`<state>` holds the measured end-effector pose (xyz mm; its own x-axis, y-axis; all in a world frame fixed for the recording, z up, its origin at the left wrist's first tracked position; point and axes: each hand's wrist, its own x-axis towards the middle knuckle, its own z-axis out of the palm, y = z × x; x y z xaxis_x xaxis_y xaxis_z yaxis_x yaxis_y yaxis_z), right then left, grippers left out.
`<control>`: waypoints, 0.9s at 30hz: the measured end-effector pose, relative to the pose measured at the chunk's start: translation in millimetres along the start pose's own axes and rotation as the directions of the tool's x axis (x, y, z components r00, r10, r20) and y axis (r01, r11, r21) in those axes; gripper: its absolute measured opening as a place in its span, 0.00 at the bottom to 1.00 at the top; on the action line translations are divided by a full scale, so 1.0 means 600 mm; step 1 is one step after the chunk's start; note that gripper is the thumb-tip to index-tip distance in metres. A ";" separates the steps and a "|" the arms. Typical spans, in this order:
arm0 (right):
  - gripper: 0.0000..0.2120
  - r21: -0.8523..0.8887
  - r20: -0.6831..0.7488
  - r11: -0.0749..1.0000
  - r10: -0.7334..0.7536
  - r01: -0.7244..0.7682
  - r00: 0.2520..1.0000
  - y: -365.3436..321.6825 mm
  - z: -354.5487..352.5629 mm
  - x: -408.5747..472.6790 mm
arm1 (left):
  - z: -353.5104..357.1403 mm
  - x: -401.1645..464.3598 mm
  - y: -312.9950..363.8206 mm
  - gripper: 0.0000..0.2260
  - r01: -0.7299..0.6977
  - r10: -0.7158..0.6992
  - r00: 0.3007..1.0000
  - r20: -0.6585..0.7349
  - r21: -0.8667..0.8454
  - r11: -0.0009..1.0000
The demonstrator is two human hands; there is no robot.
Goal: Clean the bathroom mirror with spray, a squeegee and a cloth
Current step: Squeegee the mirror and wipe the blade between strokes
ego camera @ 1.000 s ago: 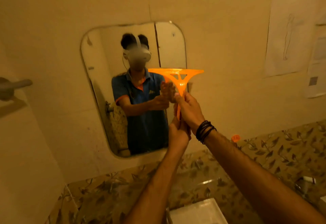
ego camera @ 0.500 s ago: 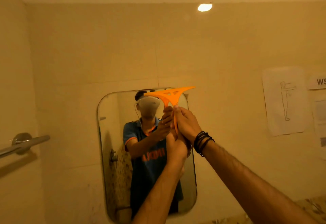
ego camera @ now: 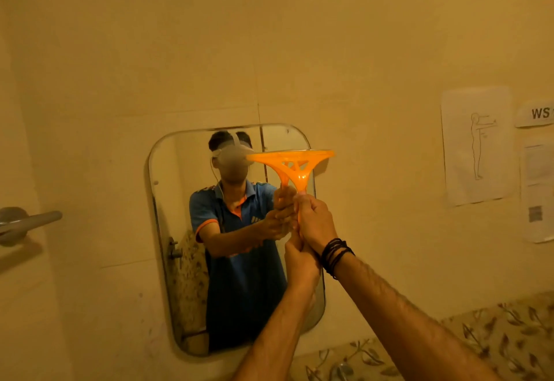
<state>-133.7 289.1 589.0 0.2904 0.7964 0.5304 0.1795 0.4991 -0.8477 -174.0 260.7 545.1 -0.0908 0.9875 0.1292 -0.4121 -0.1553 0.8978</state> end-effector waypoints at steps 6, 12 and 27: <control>0.20 0.001 -0.017 0.998 0.064 -0.064 0.998 0.069 -0.014 -0.038 | -0.017 -0.009 -0.076 0.15 0.134 -0.134 0.991 0.012 -0.098 0.986; 0.20 -0.050 -0.027 0.991 0.126 -0.127 0.992 0.154 -0.032 -0.092 | -0.039 -0.027 -0.163 0.16 0.276 -0.284 0.959 -0.002 -0.225 0.934; 0.21 -0.150 -0.014 0.925 0.352 -0.350 0.936 0.317 -0.061 -0.262 | -0.126 -0.128 -0.346 0.15 0.476 -0.510 0.857 -0.071 -0.269 0.837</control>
<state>-111.1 246.4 344.4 0.3477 0.9165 0.1979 0.2053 0.1315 -0.9698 -149.7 215.0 317.1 0.0678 0.9236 -0.3773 -0.6318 0.3324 0.7002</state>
